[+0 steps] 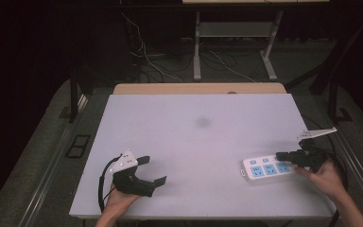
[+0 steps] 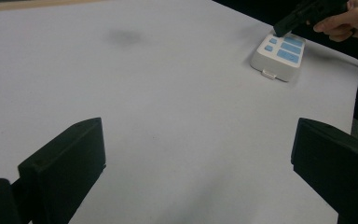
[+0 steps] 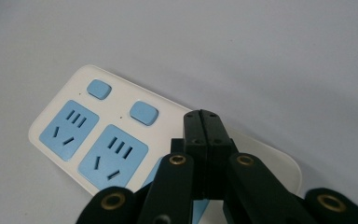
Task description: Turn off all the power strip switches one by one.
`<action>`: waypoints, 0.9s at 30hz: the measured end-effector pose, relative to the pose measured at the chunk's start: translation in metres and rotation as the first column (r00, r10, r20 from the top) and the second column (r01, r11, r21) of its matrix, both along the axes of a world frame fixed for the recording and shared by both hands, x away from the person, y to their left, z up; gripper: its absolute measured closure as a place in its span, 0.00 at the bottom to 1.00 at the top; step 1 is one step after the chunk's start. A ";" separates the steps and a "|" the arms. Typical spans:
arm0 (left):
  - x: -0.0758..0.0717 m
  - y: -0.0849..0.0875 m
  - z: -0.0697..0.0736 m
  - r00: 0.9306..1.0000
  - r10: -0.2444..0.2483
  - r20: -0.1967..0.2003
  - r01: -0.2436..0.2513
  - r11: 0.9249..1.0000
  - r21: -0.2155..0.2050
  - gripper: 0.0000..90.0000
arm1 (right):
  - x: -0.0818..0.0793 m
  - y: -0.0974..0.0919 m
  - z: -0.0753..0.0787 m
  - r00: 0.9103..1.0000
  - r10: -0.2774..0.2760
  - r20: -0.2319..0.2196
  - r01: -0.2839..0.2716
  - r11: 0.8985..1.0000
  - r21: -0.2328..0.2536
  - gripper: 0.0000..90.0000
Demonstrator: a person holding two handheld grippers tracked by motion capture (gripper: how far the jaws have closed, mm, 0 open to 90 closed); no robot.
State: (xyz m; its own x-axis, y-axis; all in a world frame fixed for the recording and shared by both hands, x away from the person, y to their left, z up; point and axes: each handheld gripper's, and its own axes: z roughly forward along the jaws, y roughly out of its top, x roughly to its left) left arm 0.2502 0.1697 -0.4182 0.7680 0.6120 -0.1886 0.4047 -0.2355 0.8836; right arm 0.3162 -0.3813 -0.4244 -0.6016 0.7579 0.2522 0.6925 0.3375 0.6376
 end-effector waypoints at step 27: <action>0.001 0.002 -0.001 1.000 0.008 -0.004 -0.008 1.000 0.001 0.02 | -0.004 -0.004 0.002 0.999 -0.042 0.014 0.042 0.999 0.028 1.00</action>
State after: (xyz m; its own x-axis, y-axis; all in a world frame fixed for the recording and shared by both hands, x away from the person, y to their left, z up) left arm 0.2513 0.1714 -0.4190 0.7623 0.6184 -0.1908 0.4100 -0.2335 0.8817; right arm 0.3122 -0.3852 -0.4223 -0.5732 0.7754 0.2649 0.6964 0.2907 0.6562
